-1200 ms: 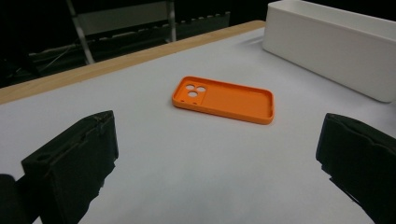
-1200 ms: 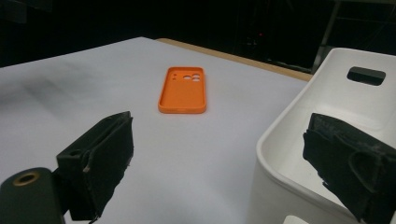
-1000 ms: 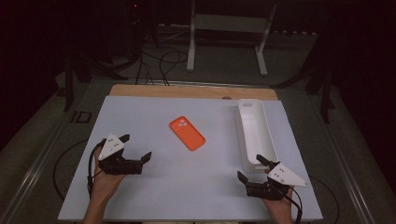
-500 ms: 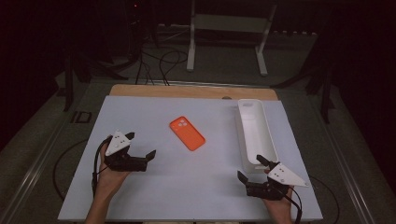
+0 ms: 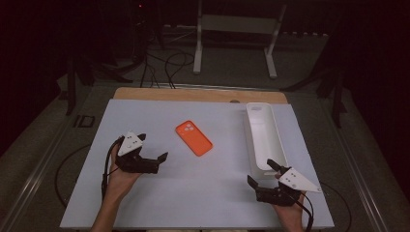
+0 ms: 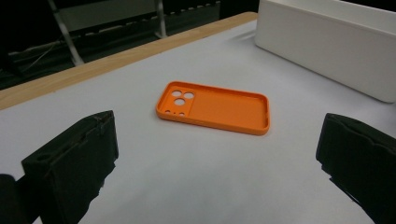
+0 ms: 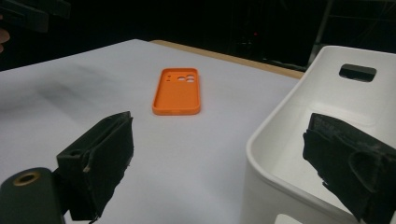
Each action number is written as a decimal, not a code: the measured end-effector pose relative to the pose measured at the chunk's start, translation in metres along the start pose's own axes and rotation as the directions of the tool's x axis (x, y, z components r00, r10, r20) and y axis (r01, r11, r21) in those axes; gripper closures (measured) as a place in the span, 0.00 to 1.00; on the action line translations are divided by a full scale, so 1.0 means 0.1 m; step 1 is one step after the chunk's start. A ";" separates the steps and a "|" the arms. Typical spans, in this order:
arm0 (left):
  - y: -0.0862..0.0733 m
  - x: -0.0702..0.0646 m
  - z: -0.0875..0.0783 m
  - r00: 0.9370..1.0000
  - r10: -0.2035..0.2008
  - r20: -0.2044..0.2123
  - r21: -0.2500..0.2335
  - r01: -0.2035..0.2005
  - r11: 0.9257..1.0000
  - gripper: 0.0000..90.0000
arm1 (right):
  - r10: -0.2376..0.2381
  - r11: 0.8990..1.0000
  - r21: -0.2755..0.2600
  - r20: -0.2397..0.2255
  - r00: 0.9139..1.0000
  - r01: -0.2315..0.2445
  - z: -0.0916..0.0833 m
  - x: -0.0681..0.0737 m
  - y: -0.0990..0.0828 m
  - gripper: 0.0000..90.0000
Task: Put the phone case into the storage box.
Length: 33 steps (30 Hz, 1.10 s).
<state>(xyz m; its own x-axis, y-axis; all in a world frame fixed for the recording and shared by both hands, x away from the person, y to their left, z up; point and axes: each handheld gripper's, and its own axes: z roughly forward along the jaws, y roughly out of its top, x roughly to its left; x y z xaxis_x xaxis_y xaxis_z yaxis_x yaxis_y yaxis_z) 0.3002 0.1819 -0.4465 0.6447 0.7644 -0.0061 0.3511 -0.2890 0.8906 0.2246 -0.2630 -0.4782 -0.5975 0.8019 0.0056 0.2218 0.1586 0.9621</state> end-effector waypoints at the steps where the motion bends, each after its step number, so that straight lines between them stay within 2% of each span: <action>1: 0.00 0.00 0.01 1.000 -0.001 0.001 0.000 0.001 1.000 0.00 | 0.005 1.000 -0.001 0.007 1.000 -0.005 -0.02 -0.01 -0.01 0.10; 6: 0.00 -0.02 0.07 1.000 0.005 0.008 0.011 -0.005 1.000 0.00 | 0.006 1.000 -0.005 0.020 1.000 -0.006 -0.05 -0.02 -0.01 0.10; 17: 0.02 -0.07 0.21 1.000 0.006 0.025 0.027 -0.007 1.000 0.00 | 0.005 1.000 -0.004 0.017 1.000 -0.005 -0.05 -0.02 -0.01 0.10; 33: 0.05 -0.10 0.37 0.999 0.005 0.032 0.024 -0.006 1.000 0.00 | 0.001 1.000 -0.002 0.017 1.000 -0.001 -0.05 -0.01 -0.02 0.10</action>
<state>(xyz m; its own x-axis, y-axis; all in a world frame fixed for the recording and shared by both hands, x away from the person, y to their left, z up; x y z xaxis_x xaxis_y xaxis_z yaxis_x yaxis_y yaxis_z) 0.3204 0.1513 -0.4583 0.6675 0.7444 -0.0161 0.3637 -0.3070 0.8795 0.2214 -0.2670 -0.4792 -0.5841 0.8117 0.0023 0.2212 0.1564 0.9626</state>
